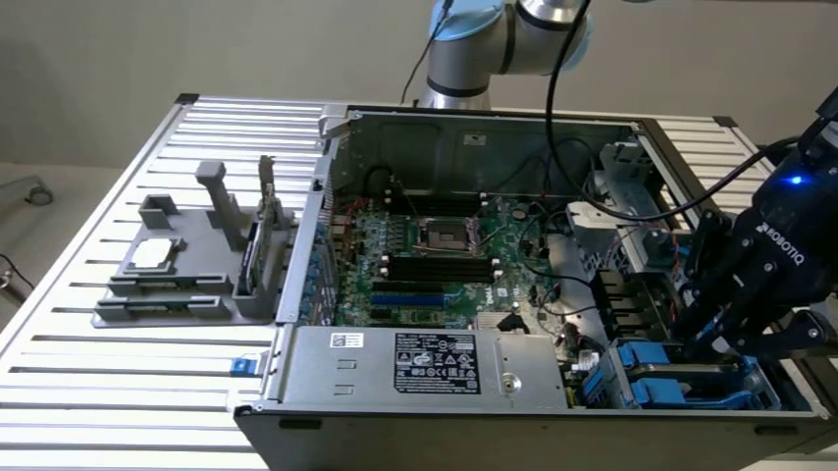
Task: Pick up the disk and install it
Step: 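Insert the second disk wire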
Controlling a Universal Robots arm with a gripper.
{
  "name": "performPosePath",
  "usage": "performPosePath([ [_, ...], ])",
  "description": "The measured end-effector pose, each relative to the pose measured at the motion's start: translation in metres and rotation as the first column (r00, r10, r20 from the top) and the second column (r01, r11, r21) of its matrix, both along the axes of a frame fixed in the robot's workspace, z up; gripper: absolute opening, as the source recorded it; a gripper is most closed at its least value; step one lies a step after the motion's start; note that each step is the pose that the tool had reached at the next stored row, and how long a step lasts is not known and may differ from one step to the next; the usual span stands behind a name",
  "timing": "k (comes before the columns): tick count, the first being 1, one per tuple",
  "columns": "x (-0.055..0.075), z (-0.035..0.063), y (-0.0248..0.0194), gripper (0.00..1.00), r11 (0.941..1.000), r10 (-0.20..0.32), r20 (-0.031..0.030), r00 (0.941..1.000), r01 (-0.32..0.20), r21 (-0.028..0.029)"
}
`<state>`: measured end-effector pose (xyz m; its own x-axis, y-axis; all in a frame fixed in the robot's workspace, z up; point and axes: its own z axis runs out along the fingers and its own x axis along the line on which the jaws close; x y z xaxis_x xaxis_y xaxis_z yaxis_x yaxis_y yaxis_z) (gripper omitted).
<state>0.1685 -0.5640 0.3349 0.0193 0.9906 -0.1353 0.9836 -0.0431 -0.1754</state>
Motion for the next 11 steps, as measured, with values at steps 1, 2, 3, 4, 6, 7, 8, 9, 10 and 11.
performPosePath([
  [1, 0.0001, 0.0008, 0.0000, 0.30, 1.0000, 0.000, -0.0018, 1.0000, 0.000, 0.0001],
  [2, 0.0002, 0.0019, 0.0000, 0.30, 1.0000, 0.000, -0.0039, 1.0000, 0.000, -0.0001],
  [3, 0.0002, 0.0030, 0.0000, 0.36, 1.0000, 0.000, -0.0058, 1.0000, 0.000, 0.0000],
  [4, 0.0003, 0.0043, 0.0000, 0.36, 1.0000, 0.000, -0.0079, 1.0000, 0.000, 0.0001],
  [6, 0.0003, 0.0069, -0.0001, 0.36, 1.0000, 0.000, -0.0119, 0.9999, 0.000, 0.0000],
  [7, 0.0003, 0.0079, -0.0001, 0.36, 1.0000, 0.000, -0.0135, 0.9999, 0.000, 0.0000],
  [8, 0.0003, 0.0088, -0.0002, 0.36, 1.0000, 0.000, -0.0151, 0.9999, 0.000, 0.0000],
  [9, 0.0003, 0.0095, -0.0004, 0.36, 1.0000, 0.000, -0.0171, 0.9999, 0.000, 0.0002],
  [10, 0.0003, 0.0101, -0.0005, 0.36, 1.0000, 0.000, -0.0190, 0.9998, 0.000, 0.0002],
  [11, 0.0003, 0.0107, -0.0006, 0.36, 1.0000, 0.000, -0.0208, 0.9998, 0.000, 0.0001],
])
